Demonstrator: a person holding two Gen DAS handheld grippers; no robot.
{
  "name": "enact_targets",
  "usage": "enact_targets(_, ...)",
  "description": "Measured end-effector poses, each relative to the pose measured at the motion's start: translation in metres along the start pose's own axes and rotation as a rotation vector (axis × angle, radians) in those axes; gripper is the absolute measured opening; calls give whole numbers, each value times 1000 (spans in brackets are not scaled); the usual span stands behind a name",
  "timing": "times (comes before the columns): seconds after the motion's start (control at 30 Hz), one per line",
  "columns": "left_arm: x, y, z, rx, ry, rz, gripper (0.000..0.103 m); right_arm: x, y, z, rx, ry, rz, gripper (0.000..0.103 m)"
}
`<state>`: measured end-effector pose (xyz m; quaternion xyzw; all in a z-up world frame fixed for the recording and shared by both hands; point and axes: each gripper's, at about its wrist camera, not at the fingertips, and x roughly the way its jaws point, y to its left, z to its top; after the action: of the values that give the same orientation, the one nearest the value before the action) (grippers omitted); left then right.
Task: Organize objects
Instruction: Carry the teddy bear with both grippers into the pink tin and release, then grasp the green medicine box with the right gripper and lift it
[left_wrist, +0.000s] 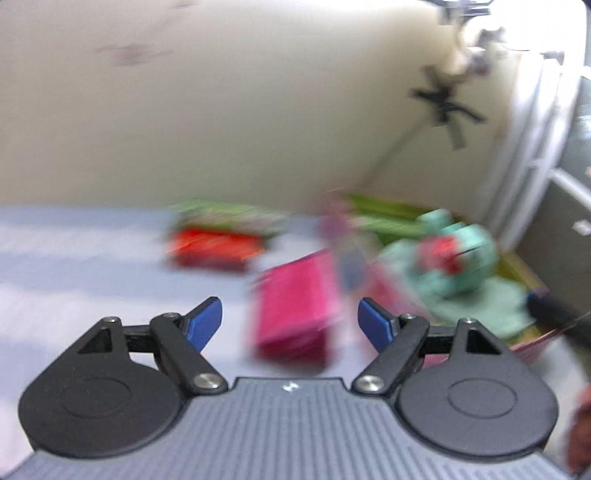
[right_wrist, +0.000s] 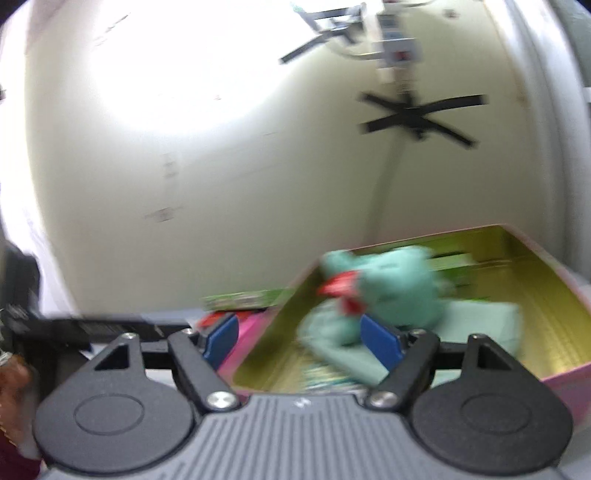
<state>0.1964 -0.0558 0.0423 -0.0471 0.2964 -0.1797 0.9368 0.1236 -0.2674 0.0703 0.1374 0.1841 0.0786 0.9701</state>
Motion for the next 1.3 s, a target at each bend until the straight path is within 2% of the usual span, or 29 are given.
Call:
enact_targets(0.07,0,22,-10,1,5,103,82,14,31,0,-39,36,63,76)
enact_targets(0.13,-1,42,-20,-18,0,192,82,35,66,0,-103,72,88,76)
enact_targets(0.23,0,67,-26,-59,-10,281,82,72,104,0,-154,130,116,76)
enact_targets(0.3,6,79,-26,-97,5,331,82,107,116,6,-124,171,110,77)
enact_targets(0.4,11,89,-24,-152,19,333,83,165,117,23,15,221,61,78)
enact_targets(0.43,11,89,-23,-158,12,332,83,188,113,32,69,222,10,83)
enact_targets(0.47,11,89,-23,-166,9,341,83,209,109,39,73,261,48,85)
enact_targets(0.57,17,93,-24,-175,23,347,85,269,92,57,204,295,-80,88)
enact_targets(0.63,16,93,-25,-167,29,350,86,303,78,60,271,363,-152,92)
enact_targets(0.7,16,92,-24,-153,37,358,87,328,68,57,331,418,-199,92)
enact_targets(0.77,16,92,-25,-149,43,358,88,347,56,49,414,467,-208,89)
enact_targets(0.8,16,92,-25,-151,46,354,89,352,49,44,466,481,-193,85)
enact_targets(0.83,15,93,-24,-154,49,349,90,351,47,41,495,451,-182,79)
enact_targets(0.87,15,94,-24,-158,51,346,90,350,46,39,505,439,-172,55)
enact_targets(0.93,13,95,-23,-164,52,344,90,346,44,36,558,428,-119,47)
enact_targets(0.97,14,96,-23,-164,53,344,90,340,46,35,563,408,-120,45)
enact_targets(1.07,16,97,-23,-171,52,350,90,317,64,41,473,350,-101,38)
enact_targets(1.13,15,101,-23,-189,48,354,90,296,76,45,423,326,-51,33)
enact_targets(1.3,6,120,-19,-284,34,349,90,231,93,38,347,355,86,29)
